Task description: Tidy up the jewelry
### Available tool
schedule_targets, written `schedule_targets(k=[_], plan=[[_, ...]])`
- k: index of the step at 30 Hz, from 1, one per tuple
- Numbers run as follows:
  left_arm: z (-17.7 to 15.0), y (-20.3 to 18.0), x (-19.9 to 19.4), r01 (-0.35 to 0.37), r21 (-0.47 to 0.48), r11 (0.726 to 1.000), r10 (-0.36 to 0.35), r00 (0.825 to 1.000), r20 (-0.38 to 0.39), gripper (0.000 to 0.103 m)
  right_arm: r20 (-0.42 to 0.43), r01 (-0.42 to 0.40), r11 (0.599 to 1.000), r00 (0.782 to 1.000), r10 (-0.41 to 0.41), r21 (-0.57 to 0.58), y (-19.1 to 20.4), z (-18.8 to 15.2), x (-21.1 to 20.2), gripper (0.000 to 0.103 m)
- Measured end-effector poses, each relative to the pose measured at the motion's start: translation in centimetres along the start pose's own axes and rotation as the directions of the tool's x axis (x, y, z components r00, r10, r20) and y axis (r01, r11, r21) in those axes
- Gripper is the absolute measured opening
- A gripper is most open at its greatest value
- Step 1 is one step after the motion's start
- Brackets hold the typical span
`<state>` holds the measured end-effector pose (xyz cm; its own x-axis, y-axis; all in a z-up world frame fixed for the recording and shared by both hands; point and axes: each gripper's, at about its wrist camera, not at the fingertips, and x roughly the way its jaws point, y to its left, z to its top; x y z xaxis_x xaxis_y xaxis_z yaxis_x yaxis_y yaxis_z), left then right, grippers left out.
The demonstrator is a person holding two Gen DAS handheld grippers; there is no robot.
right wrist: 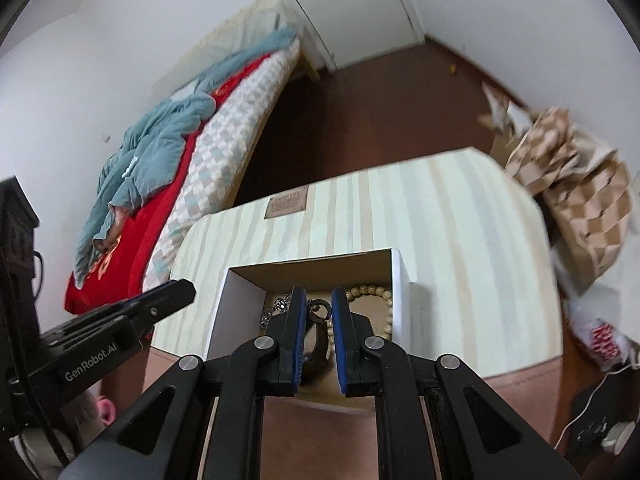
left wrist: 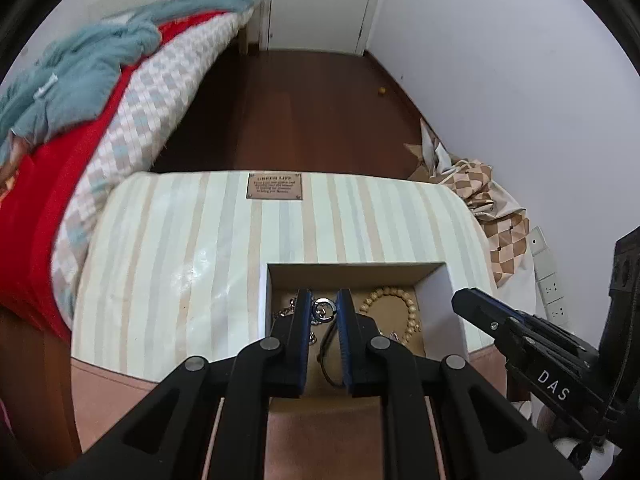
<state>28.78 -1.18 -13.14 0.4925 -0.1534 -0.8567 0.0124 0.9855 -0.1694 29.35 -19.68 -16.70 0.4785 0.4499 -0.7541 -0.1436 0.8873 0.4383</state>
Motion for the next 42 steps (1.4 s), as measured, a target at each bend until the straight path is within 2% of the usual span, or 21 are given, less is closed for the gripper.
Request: schedule_targets(k=[5, 9, 10, 11, 12, 13, 14, 16, 18, 19, 20, 22, 25, 27, 28, 29, 31, 34, 42], plan=[[1.4, 0.4, 1.8, 0.0, -0.019, 1.0, -0.002, 0.998, -0.066, 0.012, -0.121, -0.003, 1.0, 0.993, 0.004, 0.008, -0.7, 1.4, 3.5, 0.014], [1.6, 0.5, 2.1, -0.052, -0.009, 0.999, 0.052, 0.996, -0.072, 0.018, -0.158, 0.022, 0.999, 0.987, -0.018, 0.028, -1.4, 1.7, 4.4, 0.018], [1.7, 0.6, 2.0, -0.06, -0.008, 0.998, 0.059, 0.996, -0.065, 0.022, -0.154, 0.026, 0.999, 0.988, -0.02, 0.037, -1.6, 1.6, 4.3, 0.028], [1.6, 0.6, 1.8, -0.075, -0.005, 0.997, 0.074, 0.996, -0.052, 0.032, -0.15, 0.022, 0.999, 0.988, -0.016, 0.042, -1.7, 1.6, 4.2, 0.036], [1.6, 0.8, 1.7, -0.087, -0.006, 0.996, 0.087, 0.995, -0.047, 0.039, -0.143, 0.028, 0.999, 0.989, -0.021, 0.042, -1.9, 1.6, 4.0, 0.038], [1.4, 0.9, 1.4, -0.092, -0.011, 0.996, 0.091, 0.995, -0.036, 0.053, -0.133, 0.037, 0.999, 0.991, -0.032, 0.039, -2.0, 1.6, 3.5, 0.038], [1.2, 1.1, 1.2, -0.094, -0.018, 0.995, 0.093, 0.995, -0.023, 0.061, -0.125, 0.04, 0.998, 0.992, -0.035, 0.038, -2.1, 1.5, 3.1, 0.038], [0.9, 1.5, 0.8, -0.113, -0.018, 0.993, 0.113, 0.994, -0.007, 0.067, -0.112, 0.062, 0.998, 0.992, -0.058, 0.033, -2.2, 1.3, 2.4, 0.038], [0.2, 1.8, 0.3, -0.154, -0.01, 0.988, 0.155, 0.988, 0.01, 0.069, -0.095, 0.113, 0.994, 0.989, -0.112, 0.005, -2.0, 0.9, 1.7, 0.038], [0.0, 1.9, 0.3, -0.163, -0.01, 0.987, 0.163, 0.987, 0.012, 0.074, -0.092, 0.143, 0.99, 0.985, -0.144, -0.011, -1.8, 0.7, 1.4, 0.039], [-0.5, 2.1, 0.1, -0.174, -0.006, 0.985, 0.174, 0.985, 0.014, 0.086, -0.092, 0.179, 0.983, 0.979, -0.181, -0.026, -1.7, 0.4, 1.2, 0.045], [-1.4, 2.2, 0.0, -0.202, 0.004, 0.979, 0.202, 0.979, 0.018, 0.1, -0.094, 0.234, 0.971, 0.967, -0.238, -0.05, -1.5, 0.0, 0.9, 0.055], [-2.9, 2.1, 0.2, -0.254, 0.033, 0.967, 0.254, 0.967, 0.012, 0.101, -0.107, 0.331, 0.938, 0.934, -0.341, -0.102, -0.9, -1.3, 0.8, 0.057], [-3.8, 2.3, 0.4, -0.261, 0.034, 0.965, 0.261, 0.965, -0.002, 0.102, -0.119, 0.369, 0.921, 0.916, -0.383, -0.128, -0.5, -2.1, 0.8, 0.058], [-4.2, 2.4, 0.4, -0.264, 0.029, 0.964, 0.265, 0.964, -0.012, 0.102, -0.122, 0.379, 0.915, 0.91, -0.395, -0.14, -0.3, -2.5, 0.6, 0.064], [-4.6, 2.5, 0.3, -0.267, 0.025, 0.963, 0.267, 0.963, -0.018, 0.102, -0.122, 0.392, 0.908, 0.904, -0.41, -0.151, 0.0, -2.9, 0.4, 0.077], [-5.2, 2.7, -0.2, -0.276, 0.013, 0.961, 0.276, 0.961, -0.021, 0.102, -0.119, 0.415, 0.895, 0.892, -0.436, -0.166, 0.5, -3.4, 0.0, 0.097], [-6.0, 2.5, -1.5, -0.282, 0.016, 0.959, 0.282, 0.959, -0.008, 0.102, -0.108, 0.454, 0.874, 0.873, -0.475, -0.175, 1.2, -4.4, -1.1, 0.098], [-7.9, 1.4, -7.1, -0.264, 0.004, 0.965, 0.263, 0.963, 0.053, 0.102, -0.065, 0.484, 0.861, 0.865, -0.498, -0.156, 3.2, -6.6, -6.1, 0.101]])
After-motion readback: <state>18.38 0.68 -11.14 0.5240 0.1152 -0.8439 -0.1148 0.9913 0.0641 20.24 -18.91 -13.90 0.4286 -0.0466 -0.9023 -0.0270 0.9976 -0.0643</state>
